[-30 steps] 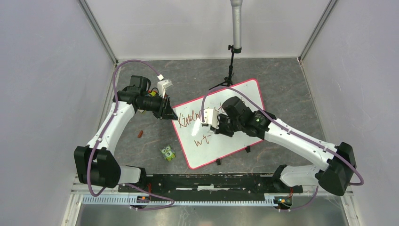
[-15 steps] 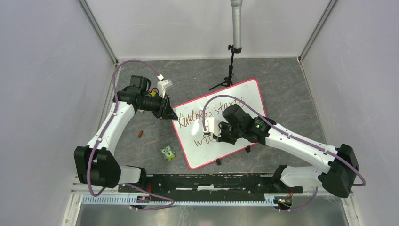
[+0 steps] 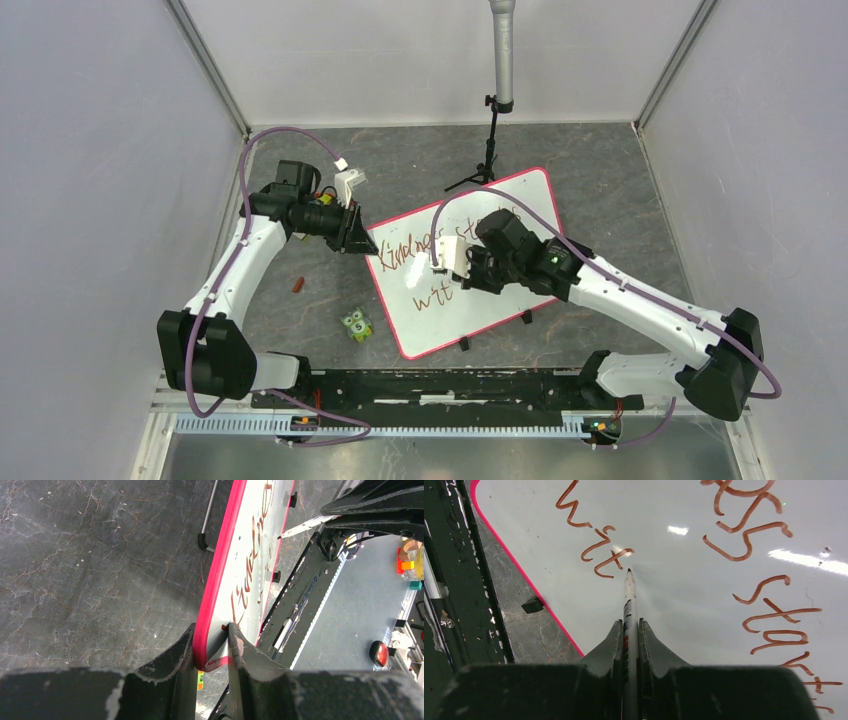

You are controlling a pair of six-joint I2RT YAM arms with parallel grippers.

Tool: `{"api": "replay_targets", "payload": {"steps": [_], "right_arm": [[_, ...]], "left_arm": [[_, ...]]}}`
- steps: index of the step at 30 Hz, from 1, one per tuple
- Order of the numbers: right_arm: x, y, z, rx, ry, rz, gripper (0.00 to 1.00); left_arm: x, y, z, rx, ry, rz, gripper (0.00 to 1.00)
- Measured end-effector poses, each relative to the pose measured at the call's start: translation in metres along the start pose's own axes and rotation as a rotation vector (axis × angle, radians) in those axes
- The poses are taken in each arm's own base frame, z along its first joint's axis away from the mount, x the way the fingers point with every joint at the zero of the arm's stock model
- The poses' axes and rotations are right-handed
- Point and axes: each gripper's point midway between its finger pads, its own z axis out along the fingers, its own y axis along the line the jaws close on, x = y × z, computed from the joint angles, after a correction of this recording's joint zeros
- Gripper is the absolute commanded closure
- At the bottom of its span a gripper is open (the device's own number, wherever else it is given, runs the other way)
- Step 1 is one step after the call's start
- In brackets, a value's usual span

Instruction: Write a sentence on the whiteboard

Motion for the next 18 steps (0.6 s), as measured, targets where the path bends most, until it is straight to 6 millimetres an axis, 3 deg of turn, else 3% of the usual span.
{"api": "replay_targets", "payload": {"steps": [10, 18], "right_arm": [[0.001, -0.022, -0.005, 0.067, 0.003, 0.029, 1.0], [0.002, -0.022, -0.004, 0.065, 0.001, 0.027, 1.0]], "left_arm": [[0.0, 0.0, 0.0, 0.0, 0.0, 0.0, 0.98], [0.0, 0.0, 0.0, 0.0, 0.0, 0.0, 0.98]]}}
